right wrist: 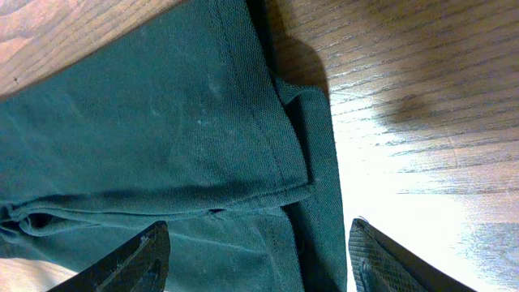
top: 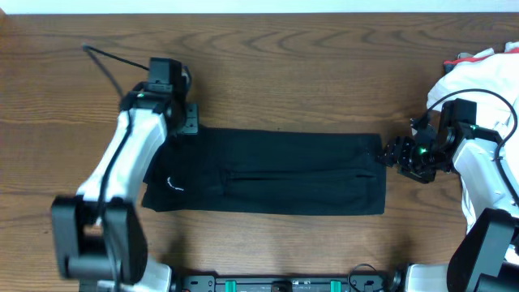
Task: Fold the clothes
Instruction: 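Lift the left gripper and move it to the shirt's top left corner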
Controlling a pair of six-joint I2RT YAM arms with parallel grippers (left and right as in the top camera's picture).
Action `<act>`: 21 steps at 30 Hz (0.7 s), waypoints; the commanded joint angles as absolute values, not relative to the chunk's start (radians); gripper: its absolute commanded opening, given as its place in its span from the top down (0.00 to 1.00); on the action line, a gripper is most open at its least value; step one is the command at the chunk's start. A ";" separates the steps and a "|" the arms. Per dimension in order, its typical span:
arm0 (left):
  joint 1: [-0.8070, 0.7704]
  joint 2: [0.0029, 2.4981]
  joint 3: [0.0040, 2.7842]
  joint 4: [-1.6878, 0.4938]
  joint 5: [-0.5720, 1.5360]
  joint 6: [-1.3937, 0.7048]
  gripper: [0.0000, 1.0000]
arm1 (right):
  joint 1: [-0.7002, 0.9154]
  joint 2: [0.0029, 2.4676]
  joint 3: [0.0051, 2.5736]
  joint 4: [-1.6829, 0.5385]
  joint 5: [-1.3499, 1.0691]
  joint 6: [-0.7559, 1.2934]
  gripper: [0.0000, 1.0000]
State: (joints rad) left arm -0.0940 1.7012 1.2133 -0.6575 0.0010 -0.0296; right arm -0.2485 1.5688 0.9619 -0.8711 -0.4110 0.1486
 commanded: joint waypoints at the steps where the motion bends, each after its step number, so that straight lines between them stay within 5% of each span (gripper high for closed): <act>1: -0.090 1.772 1.201 -0.633 0.019 -0.001 0.45 | -0.255 1.548 0.969 -0.870 -0.419 0.149 0.31; 10: -0.090 1.830 1.201 -0.596 0.019 0.000 0.56 | -0.255 1.548 0.969 -0.865 -0.419 0.149 0.31; 19: -0.090 1.895 1.201 -0.576 0.079 -0.001 0.56 | -0.255 1.548 0.969 -0.860 -0.419 0.149 0.32; 21: -0.090 1.897 1.201 -0.570 0.079 -0.001 0.69 | -0.255 1.548 0.969 -0.860 -0.419 0.149 0.32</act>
State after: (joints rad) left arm -0.0940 1.8820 1.2064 -0.5743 0.0570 -0.0071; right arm -0.2485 1.5684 0.9619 -0.8631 -0.4107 0.1486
